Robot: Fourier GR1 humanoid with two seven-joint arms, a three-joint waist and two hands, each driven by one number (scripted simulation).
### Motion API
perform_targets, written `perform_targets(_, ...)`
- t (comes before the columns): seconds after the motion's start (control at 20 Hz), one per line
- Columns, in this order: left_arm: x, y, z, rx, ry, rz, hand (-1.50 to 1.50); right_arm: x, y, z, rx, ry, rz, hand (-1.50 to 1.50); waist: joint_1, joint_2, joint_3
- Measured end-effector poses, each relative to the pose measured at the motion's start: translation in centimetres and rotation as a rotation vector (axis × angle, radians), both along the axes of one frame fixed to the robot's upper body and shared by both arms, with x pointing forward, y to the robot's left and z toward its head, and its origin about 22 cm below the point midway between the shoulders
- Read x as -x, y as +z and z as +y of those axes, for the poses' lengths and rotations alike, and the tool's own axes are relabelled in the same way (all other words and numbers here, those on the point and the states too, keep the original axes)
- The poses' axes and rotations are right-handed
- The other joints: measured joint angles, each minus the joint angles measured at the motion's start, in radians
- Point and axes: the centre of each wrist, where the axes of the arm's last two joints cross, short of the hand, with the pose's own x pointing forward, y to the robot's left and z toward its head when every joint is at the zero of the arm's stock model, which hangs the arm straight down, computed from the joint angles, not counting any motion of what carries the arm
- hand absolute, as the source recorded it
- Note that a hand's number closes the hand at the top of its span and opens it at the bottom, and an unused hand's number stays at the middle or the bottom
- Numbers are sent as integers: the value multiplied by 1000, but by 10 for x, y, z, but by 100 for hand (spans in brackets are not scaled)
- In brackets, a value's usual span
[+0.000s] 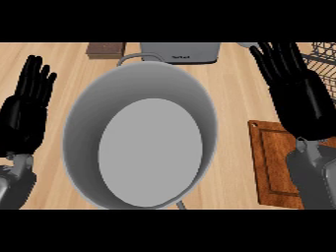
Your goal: Pick the croissant from the cutting board and place it in the pot
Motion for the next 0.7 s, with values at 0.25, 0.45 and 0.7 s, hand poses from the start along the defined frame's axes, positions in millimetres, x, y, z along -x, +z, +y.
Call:
perform_targets(0.25, 4, -2, 17, -33, 54, 23, 0, 11, -24, -102, 128, -223, 27, 150, -13, 17, 7)
perform_targets(0.45, 8, -9, 26, -42, 80, 63, 0, 31, -34, -177, 432, -443, 71, -150, -32, 37, 6)
perform_targets(0.7, 11, -15, 29, -37, 74, 109, 0, 77, -80, -254, 497, -620, 10, -150, -20, 32, 12)
